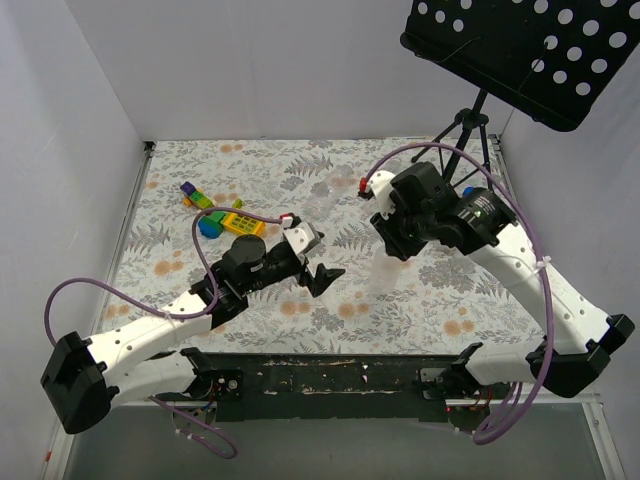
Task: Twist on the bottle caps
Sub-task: Screw the bottle cap onto the plastic bottle, then place the plastic bottle at the center of the board.
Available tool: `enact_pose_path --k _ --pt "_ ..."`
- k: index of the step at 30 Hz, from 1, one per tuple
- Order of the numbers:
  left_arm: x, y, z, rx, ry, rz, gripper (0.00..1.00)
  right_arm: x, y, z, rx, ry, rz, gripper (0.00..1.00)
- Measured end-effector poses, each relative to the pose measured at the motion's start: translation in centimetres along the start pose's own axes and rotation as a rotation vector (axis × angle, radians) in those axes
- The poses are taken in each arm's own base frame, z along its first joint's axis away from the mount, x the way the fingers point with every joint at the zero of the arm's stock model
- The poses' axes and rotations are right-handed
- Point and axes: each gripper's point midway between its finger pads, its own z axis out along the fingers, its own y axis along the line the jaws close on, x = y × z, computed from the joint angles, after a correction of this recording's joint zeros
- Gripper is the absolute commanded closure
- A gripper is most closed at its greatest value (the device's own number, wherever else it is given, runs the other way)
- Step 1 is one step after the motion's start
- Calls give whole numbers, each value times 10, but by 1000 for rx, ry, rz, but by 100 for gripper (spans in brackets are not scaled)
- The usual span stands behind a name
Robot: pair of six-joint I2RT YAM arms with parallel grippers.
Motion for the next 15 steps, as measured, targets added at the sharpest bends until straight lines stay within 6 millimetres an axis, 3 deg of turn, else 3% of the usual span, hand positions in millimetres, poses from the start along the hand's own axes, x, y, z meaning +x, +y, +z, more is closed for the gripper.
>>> enact_pose_path --k 6,15 --pt "0 35 -5 -171 -1 -52 2 28 -60 2 201 118 150 99" --pt "3 114 -32 -529 -25 -214 2 71 -119 8 358 177 354 99"
